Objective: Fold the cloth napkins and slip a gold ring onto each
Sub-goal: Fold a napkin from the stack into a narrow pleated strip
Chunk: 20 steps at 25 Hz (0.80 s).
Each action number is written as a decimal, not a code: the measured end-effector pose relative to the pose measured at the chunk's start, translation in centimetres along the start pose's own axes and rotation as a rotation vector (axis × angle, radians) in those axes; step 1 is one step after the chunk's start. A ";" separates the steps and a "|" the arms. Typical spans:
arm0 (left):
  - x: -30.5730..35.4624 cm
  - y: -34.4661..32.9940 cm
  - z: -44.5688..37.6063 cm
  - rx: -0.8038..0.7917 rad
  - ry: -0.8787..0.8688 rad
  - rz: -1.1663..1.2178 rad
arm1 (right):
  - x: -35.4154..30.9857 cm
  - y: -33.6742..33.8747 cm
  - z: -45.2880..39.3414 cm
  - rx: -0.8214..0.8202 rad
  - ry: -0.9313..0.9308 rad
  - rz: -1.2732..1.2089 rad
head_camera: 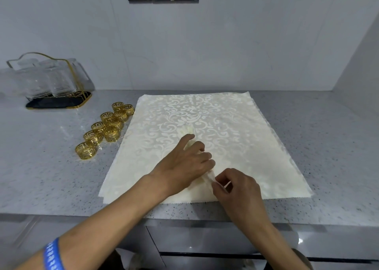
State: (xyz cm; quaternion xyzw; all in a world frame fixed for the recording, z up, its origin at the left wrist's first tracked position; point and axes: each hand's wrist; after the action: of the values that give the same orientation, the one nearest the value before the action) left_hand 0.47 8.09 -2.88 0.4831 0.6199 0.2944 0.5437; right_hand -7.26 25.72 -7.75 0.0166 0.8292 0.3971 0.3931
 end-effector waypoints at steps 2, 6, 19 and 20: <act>0.4 -0.7 1.5 0.048 0.152 0.087 | -0.8 -0.4 0.7 0.002 -0.029 -0.018; 1.9 -0.9 4.5 0.155 0.655 0.432 | -1.9 0.6 -0.2 0.007 -0.039 -0.029; -2.1 -2.6 0.7 0.211 0.800 1.053 | 0.3 0.6 -10.1 -0.259 -0.062 -0.450; -2.2 -2.6 1.1 0.209 0.809 1.014 | 0.8 0.7 -9.7 -0.215 -0.057 -0.415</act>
State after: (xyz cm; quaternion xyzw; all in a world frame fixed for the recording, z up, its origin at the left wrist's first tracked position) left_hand 0.66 4.95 -4.65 0.6168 0.4962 0.6109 0.0118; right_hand -14.46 20.23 -4.17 -0.1850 0.7562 0.3933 0.4892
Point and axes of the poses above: each hand's wrist, its own z-axis away from the middle knuckle, its own y-axis out of the back of the hand, x = y × z, and after that the axes turned 4 degrees about y, right-handed
